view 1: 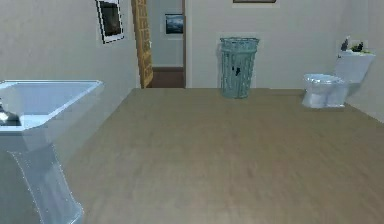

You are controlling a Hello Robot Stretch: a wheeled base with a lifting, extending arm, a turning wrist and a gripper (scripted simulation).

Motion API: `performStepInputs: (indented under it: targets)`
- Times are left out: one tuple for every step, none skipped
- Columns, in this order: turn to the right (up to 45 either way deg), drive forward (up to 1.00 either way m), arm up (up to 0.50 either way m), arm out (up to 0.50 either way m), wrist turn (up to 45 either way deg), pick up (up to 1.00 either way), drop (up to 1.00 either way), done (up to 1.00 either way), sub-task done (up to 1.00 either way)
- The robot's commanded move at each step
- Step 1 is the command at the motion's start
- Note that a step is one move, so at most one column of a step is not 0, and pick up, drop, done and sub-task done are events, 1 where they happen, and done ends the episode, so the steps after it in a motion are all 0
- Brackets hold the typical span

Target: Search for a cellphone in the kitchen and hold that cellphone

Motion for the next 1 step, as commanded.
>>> performStepInputs:
  targets:
    - [-3.0, 0.00, 0.00, 0.00, 0.0, 0.00, 0.00, 0.00, 0.00]
